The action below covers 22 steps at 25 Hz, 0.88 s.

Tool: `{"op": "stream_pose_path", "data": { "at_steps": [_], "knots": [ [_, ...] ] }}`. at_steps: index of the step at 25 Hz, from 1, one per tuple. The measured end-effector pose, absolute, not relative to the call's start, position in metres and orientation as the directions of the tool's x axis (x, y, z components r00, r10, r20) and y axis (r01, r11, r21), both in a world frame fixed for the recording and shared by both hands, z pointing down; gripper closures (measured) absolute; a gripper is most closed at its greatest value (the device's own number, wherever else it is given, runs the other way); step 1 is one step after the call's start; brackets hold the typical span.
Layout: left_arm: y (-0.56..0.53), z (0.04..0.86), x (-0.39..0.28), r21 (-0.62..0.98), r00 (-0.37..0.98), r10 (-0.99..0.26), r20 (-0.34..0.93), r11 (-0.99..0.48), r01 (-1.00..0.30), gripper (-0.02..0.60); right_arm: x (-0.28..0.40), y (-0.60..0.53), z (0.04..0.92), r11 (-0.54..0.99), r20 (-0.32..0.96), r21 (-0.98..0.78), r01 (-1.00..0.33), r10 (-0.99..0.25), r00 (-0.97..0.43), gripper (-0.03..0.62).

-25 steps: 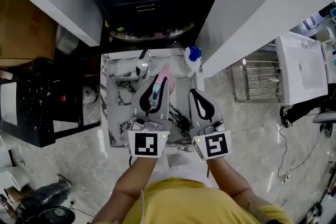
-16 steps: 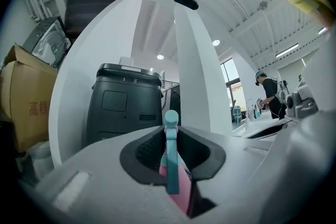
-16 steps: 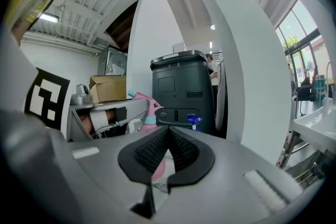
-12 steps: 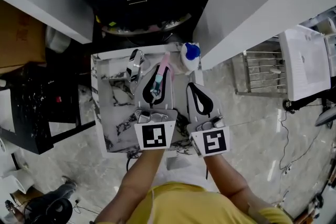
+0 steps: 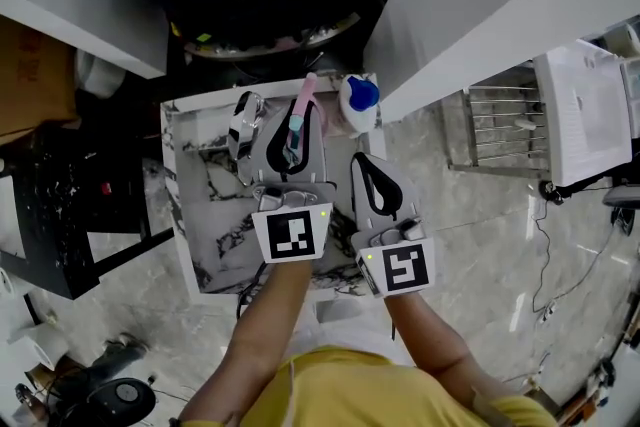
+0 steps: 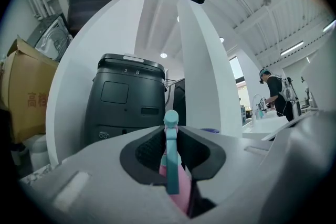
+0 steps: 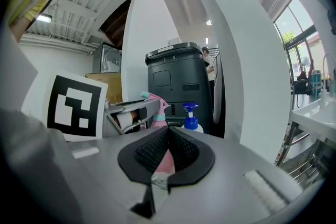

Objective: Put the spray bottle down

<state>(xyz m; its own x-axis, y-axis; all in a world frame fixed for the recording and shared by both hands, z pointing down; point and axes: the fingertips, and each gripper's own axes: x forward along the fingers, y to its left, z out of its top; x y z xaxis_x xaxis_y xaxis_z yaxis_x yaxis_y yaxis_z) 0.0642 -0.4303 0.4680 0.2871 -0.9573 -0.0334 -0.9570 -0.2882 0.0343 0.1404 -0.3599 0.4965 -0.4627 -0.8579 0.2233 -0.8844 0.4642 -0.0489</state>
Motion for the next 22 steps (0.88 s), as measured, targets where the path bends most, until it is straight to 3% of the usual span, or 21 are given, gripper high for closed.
{"op": "stream_pose_path", "data": {
  "at_steps": [12,16,22],
  "knots": [
    [-0.449,0.483,0.074,0.027,0.300,-0.952,-0.059,-0.302,-0.953,0.518,0.153,-0.363,0.507,0.437,0.245,-0.061,-0.897,-0.865,-0.438,0.592],
    [-0.448,0.488,0.080,-0.002,0.323,-0.946,-0.009,-0.323,-0.946,0.514,0.154,-0.362,0.508,0.438,0.245,-0.054,-0.897,-0.865,-0.437,0.592],
    [-0.447,0.501,0.078,0.008,0.338,-0.939,0.062,-0.338,-0.941,0.391,0.150,-0.360,0.501,0.440,0.232,-0.052,-0.897,-0.868,-0.439,0.592]
  ]
}}
